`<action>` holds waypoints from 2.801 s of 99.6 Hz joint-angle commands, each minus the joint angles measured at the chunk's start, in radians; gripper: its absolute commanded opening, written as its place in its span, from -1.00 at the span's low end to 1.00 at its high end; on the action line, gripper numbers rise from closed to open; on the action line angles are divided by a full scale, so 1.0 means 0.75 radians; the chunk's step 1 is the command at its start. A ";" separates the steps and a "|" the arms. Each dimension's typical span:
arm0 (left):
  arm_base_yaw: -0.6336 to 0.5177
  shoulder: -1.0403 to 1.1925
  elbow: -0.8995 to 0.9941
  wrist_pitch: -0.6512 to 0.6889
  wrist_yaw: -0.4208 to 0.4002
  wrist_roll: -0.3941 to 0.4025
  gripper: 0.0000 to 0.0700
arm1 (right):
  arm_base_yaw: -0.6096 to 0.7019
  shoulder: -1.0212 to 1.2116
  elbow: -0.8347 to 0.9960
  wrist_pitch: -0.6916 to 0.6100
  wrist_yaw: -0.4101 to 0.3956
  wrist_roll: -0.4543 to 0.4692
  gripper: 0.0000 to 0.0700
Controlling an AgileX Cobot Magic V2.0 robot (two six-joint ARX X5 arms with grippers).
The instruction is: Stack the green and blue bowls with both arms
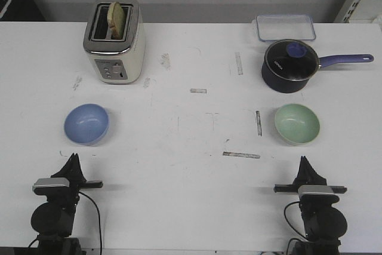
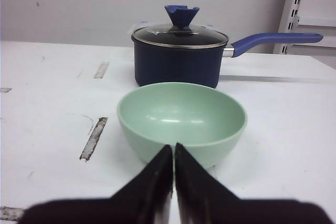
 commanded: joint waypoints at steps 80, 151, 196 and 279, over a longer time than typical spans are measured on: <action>0.000 -0.002 -0.029 0.020 0.005 -0.103 -0.99 | -0.003 -0.002 -0.003 0.058 -0.001 0.002 -1.00; 0.000 -0.001 -0.029 0.019 0.004 -0.103 -0.99 | -0.007 -0.001 0.014 0.653 0.253 0.053 -1.00; 0.000 -0.001 -0.029 0.018 0.004 -0.103 -0.99 | -0.007 0.497 0.768 0.199 0.169 0.082 -1.00; 0.000 -0.001 -0.029 0.011 0.005 -0.103 -0.99 | -0.282 1.787 1.481 -0.832 -0.246 -0.109 0.45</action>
